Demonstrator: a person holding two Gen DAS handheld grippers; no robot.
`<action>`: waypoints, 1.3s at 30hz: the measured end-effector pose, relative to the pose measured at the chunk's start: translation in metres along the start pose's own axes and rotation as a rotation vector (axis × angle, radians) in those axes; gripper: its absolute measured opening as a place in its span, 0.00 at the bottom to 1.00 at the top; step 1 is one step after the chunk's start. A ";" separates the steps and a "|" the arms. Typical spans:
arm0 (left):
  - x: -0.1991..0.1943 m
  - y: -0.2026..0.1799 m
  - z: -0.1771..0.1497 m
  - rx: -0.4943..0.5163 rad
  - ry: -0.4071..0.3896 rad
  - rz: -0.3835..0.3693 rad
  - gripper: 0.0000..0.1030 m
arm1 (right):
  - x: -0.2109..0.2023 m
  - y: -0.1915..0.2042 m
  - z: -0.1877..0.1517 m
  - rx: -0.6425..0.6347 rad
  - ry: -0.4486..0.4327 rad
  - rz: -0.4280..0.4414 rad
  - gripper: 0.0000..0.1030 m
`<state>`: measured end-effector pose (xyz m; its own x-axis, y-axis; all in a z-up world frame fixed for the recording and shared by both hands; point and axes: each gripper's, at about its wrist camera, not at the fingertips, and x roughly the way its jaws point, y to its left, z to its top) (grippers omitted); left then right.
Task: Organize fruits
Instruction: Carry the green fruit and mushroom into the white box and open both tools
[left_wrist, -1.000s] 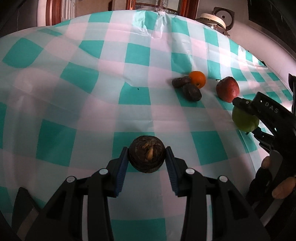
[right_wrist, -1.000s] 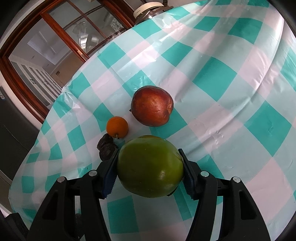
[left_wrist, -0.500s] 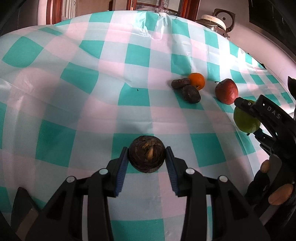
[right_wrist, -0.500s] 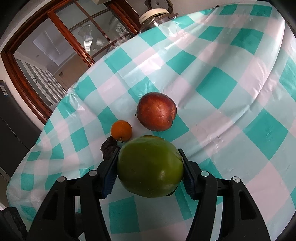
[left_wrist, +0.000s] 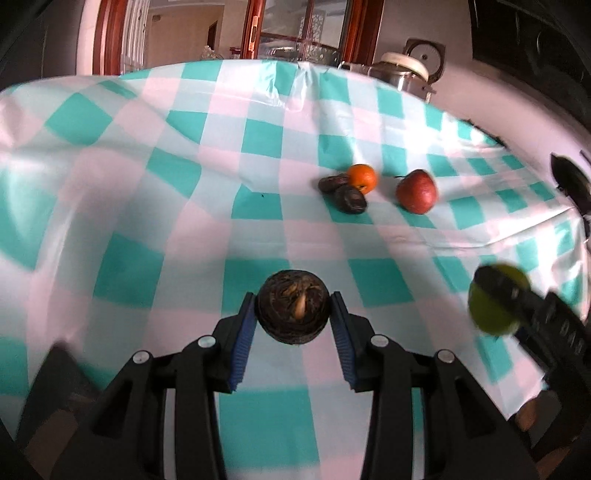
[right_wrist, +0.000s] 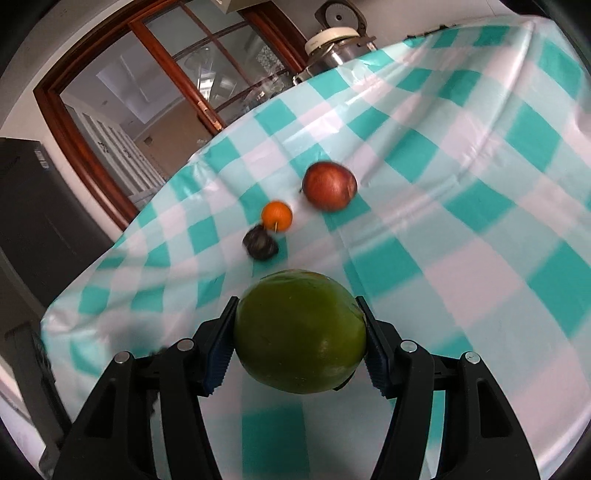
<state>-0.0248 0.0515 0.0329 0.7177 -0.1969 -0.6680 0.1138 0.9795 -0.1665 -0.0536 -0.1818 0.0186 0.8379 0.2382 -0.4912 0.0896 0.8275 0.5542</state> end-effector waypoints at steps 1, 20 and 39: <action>-0.007 0.000 -0.005 -0.009 -0.006 -0.017 0.39 | -0.011 -0.001 -0.007 0.000 0.008 0.015 0.59; -0.107 -0.143 -0.109 0.355 -0.010 -0.310 0.39 | -0.223 -0.108 -0.065 -0.084 -0.067 -0.129 0.59; -0.096 -0.377 -0.277 1.035 0.317 -0.615 0.39 | -0.318 -0.332 -0.127 0.243 0.006 -0.649 0.59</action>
<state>-0.3270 -0.3112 -0.0409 0.1727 -0.4960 -0.8510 0.9630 0.2665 0.0400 -0.4181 -0.4672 -0.0945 0.5711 -0.2629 -0.7776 0.6900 0.6669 0.2813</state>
